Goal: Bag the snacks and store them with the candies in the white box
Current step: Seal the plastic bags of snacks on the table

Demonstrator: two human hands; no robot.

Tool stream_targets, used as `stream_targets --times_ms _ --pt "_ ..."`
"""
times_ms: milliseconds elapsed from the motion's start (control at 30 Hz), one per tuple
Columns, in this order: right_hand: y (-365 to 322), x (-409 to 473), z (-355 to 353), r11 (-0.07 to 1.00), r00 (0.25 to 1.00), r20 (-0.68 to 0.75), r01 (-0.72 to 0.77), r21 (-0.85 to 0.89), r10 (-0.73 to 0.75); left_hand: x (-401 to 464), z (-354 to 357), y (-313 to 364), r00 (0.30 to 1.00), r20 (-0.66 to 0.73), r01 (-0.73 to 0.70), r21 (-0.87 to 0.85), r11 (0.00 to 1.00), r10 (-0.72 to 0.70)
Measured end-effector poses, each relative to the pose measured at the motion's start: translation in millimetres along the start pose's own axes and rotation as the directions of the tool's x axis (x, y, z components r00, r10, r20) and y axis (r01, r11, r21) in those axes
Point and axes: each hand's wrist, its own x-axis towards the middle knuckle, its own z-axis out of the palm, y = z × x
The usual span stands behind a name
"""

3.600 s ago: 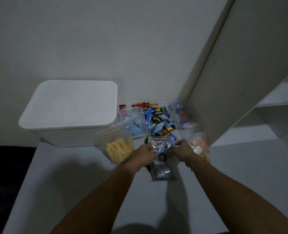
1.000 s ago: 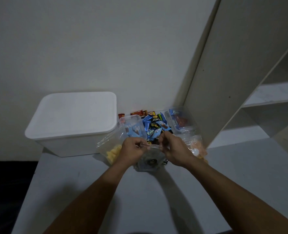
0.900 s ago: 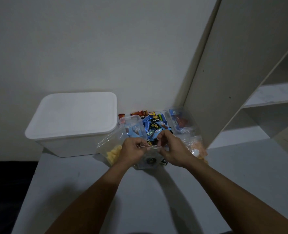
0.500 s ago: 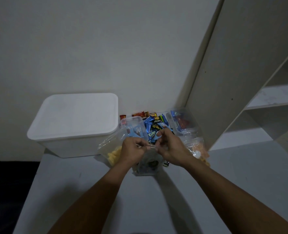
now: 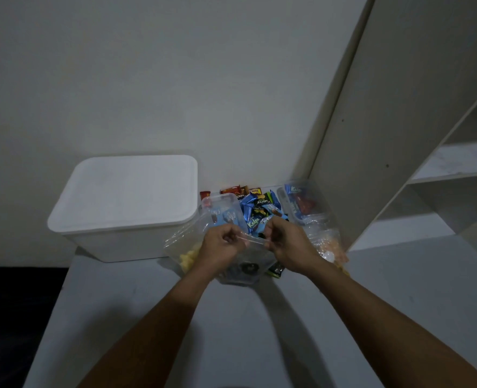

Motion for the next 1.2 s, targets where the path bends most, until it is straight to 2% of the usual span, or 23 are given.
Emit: stream_targets --times_ms 100,167,267,367,500,567,833,900,967,1000,1067,1133,1200 --pt "-3 1 2 0.999 1.000 0.015 -0.004 0.048 0.003 0 2 -2 0.999 0.054 -0.010 0.018 1.000 0.009" --pt "-8 -1 -1 0.996 0.999 0.024 -0.026 0.089 0.024 1 2 -4 0.999 -0.001 -0.035 0.052 0.998 0.035" --pt "-8 -1 -8 0.999 1.000 0.018 -0.022 0.025 0.022 1 -1 -2 0.996 -0.073 -0.041 0.059 0.997 0.046" --pt "-9 -2 -12 0.999 0.999 0.001 -0.035 0.008 0.035 0 -3 0 0.997 -0.080 -0.023 -0.017 1.000 0.022" --pt "-10 -4 -15 0.996 0.998 -0.020 -0.051 0.071 0.053 -1 -9 -3 0.989 -0.059 0.116 -0.225 0.967 -0.133" --pt "-8 -4 -17 0.995 0.997 -0.024 -0.075 0.066 0.077 -1 -12 -3 0.984 -0.065 0.141 -0.293 0.946 -0.167" --pt "-11 -2 -20 0.993 0.996 -0.035 -0.078 0.093 0.082 -1 -20 -1 0.978 -0.130 0.133 -0.209 0.969 -0.162" --pt "-11 -3 -19 0.994 0.995 -0.056 -0.072 0.088 0.077 -1 -17 -1 0.964 -0.231 0.099 -0.136 0.986 -0.128" --pt "-11 -6 -17 0.995 0.996 -0.066 -0.060 0.082 0.066 -1 -13 3 0.931 -0.337 0.123 -0.073 0.990 -0.141" --pt "-11 -8 -16 0.996 0.997 -0.065 -0.047 0.072 0.052 -2 -10 6 0.934 -0.313 0.157 -0.067 0.985 -0.170" --pt "-11 -10 -11 1.000 0.997 -0.080 -0.003 0.029 0.005 -3 -6 12 0.943 -0.167 0.269 -0.129 0.955 -0.288" --pt "-10 -11 -6 0.999 0.995 -0.099 0.032 -0.015 -0.033 -4 -4 16 0.918 -0.042 0.376 -0.230 0.898 -0.395" --pt "-9 -12 -3 0.998 0.994 -0.098 0.042 -0.043 -0.046 -4 -3 17 0.894 0.015 0.432 -0.284 0.856 -0.447"
